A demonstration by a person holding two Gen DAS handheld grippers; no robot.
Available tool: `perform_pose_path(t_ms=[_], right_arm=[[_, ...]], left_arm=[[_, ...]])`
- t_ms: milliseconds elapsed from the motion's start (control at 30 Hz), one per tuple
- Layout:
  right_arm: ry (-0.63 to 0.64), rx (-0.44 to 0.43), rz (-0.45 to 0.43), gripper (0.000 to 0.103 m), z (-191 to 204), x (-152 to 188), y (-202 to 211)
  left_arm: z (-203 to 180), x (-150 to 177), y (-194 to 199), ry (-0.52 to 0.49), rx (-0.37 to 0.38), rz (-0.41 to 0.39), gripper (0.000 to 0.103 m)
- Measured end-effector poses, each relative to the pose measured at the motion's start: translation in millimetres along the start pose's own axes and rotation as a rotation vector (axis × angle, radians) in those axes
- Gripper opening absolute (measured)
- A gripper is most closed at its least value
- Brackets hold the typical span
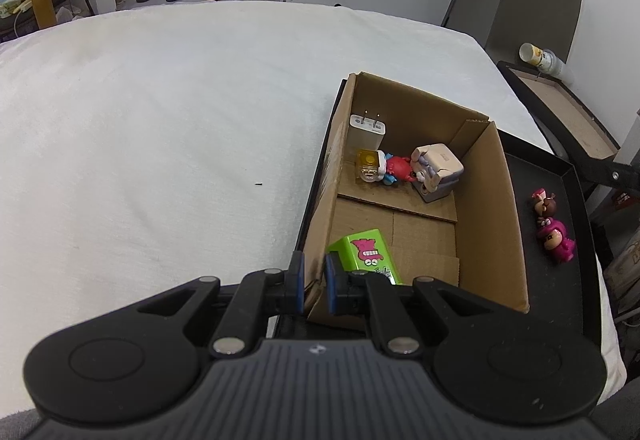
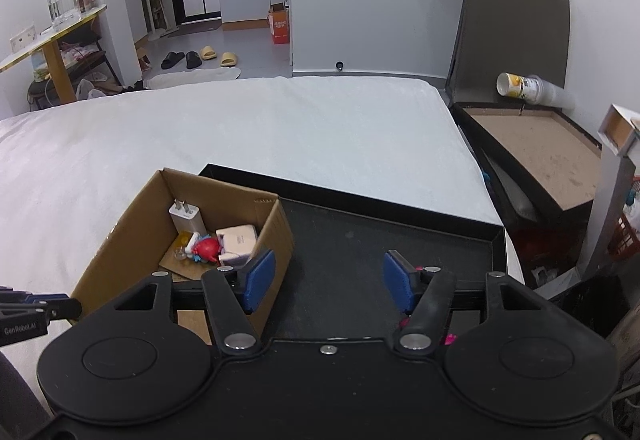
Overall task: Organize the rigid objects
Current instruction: 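Move the right tool to the pink dinosaur figure and grasp it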
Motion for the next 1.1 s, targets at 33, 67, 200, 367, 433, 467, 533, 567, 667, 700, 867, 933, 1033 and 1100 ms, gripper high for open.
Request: perform_pose_path(t_ms=[33,67,200,367,433,467,533,567,667,700,867,933,1033,1100], right_arm=[[-0.005,-0.001,0.0,0.061,-2.7,2.1,0.0],[-0.011,-0.002,-0.001,0.062,-5.0,3.5,-0.1],[-0.032,-0.009,-0.005,0.068,-15.3,10.3,-0.3],[-0.051,-0.022,-0.012,0.076,-27.3,20.8,-2.6],[-0.056,-0.026,-0.012,0.078,-32.8,25.6,-3.9],[-0.06,-0.026,-0.011,0.079,-35.4,27.9,-5.2],[-0.07,-0.031,-0.01,0.08,-42.0,33.3,-7.6],[-0.077,-0.035,-0.009,0.08,-45.4,35.8,-9.3],[-0.093,-0.042,-0.009,0.08,-54.4,43.0,-13.3],[-0.1,-0.044,-0.01,0.081,-57.4,45.4,-14.3],[-0.111,-0.04,-0.018,0.086,-71.9,56.8,-20.1],[-0.118,-0.038,-0.022,0.086,-77.6,61.1,-24.1],[-0.154,-0.033,-0.029,0.086,-86.6,69.1,-32.0],[-0.139,-0.01,-0.044,0.086,-88.3,71.2,-36.4]], left_arm=[[-0.6,0.0,0.0,-0.003,-0.005,0.0,0.01],[-1.3,0.0,-0.1,-0.007,-0.009,-0.001,0.01],[-4.0,0.7,0.0,-0.02,-0.027,-0.003,0.01],[-7.1,1.3,0.1,-0.037,-0.046,-0.004,0.01],[-8.3,1.1,-0.6,-0.039,-0.054,-0.002,0.01],[-9.2,0.9,-1.2,-0.04,-0.057,-0.002,0.01],[-10.1,0.8,-1.8,-0.043,-0.064,0.0,0.01],[-10.4,0.7,-1.9,-0.044,-0.067,0.0,0.01],[-10.9,0.2,-2.6,-0.042,-0.072,0.003,0.01],[-11.1,0.0,-3.1,-0.041,-0.075,0.005,0.01],[-13.6,-0.1,-6.0,-0.048,-0.093,0.011,0.01],[-13.9,-0.2,-6.2,-0.05,-0.098,0.013,0.01],[-14.6,-0.1,-7.2,-0.052,-0.105,0.016,0.01],[-15.1,0.0,-8.3,-0.053,-0.111,0.02,0.01]])
Point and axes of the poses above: each gripper's, at about its wrist camera, not at the fingertips, and y roughly against the way its jaws point, z to its left, x to its underside, the point moved 4 cm from there along -y, roughly the way its jaws point, and after that the axes turned 2 degrees about y, right-handed, at the moved point
